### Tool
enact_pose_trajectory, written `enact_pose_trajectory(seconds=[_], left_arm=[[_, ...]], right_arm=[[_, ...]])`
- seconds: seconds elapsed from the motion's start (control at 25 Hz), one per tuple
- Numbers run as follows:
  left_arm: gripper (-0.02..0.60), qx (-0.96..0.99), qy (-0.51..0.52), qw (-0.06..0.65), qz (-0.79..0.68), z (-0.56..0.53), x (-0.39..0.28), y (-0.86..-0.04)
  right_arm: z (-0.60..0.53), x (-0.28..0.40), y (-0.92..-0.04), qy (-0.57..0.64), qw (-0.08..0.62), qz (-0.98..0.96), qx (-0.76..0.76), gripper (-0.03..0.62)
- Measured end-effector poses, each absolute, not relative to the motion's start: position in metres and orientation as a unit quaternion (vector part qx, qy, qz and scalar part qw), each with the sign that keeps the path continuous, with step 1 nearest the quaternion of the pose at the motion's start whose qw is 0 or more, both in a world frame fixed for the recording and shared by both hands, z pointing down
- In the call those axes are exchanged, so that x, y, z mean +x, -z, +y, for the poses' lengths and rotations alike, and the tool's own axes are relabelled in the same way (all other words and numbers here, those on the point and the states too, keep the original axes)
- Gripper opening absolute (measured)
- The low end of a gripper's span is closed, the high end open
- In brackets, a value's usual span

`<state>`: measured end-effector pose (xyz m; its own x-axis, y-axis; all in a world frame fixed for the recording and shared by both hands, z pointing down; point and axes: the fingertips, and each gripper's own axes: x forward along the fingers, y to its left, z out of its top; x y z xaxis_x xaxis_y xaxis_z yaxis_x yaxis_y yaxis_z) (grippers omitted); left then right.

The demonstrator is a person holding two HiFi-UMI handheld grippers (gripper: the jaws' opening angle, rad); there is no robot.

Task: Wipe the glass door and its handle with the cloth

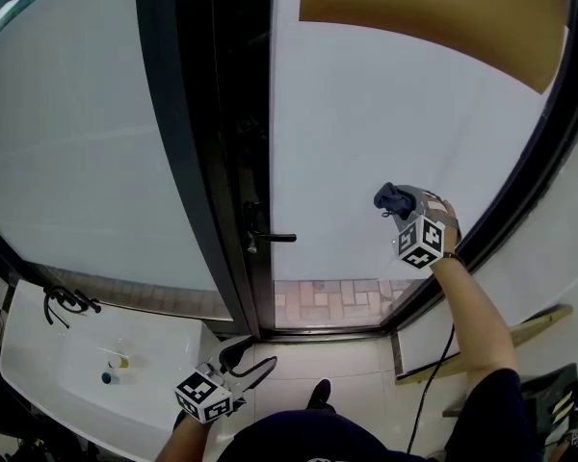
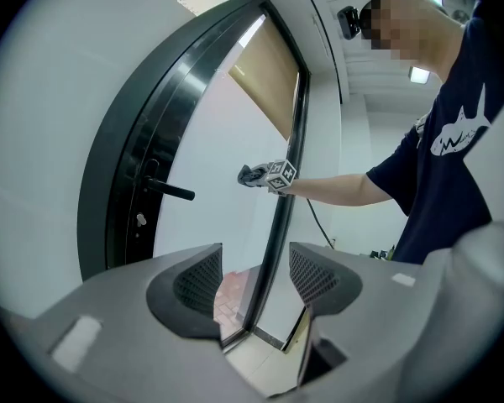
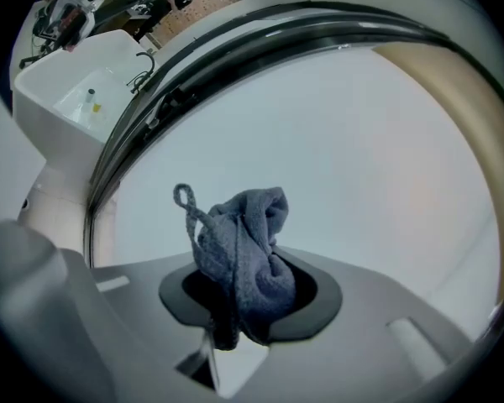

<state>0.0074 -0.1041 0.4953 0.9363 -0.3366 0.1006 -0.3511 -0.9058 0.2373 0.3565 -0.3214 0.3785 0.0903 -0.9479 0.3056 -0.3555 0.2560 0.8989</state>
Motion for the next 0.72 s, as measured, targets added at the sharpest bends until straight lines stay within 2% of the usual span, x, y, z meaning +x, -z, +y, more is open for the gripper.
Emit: enact_pose_trajectory(seconds=[0.12,0.24,0.52,0.72], left_arm=[[0.247,0.975,-0.029,0.127,-0.179,-0.103,0.007,-0.494],[0.247,0.974,-0.029,0.129,-0.184,-0.101,0.004,-0.497],[0.247,0.971,-0.02,0.128,-0.203,-0.099,-0.003,-0.495],[0.247,0.968,-0.016,0.128,-0.217,-0.097,-0.015,-0.494]], right_arm=[[-0.317,0.36,-0.376,0.271,0.484,-0.617,0.557,0.127],[-0.314,0.334,-0.372,0.273,0.452,-0.644,0.554,0.127],[-0.335,0.188,-0.364,0.263,0.355,-0.756,0.483,0.127],[-0.352,0.094,-0.355,0.293,0.332,-0.783,0.438,0.127]])
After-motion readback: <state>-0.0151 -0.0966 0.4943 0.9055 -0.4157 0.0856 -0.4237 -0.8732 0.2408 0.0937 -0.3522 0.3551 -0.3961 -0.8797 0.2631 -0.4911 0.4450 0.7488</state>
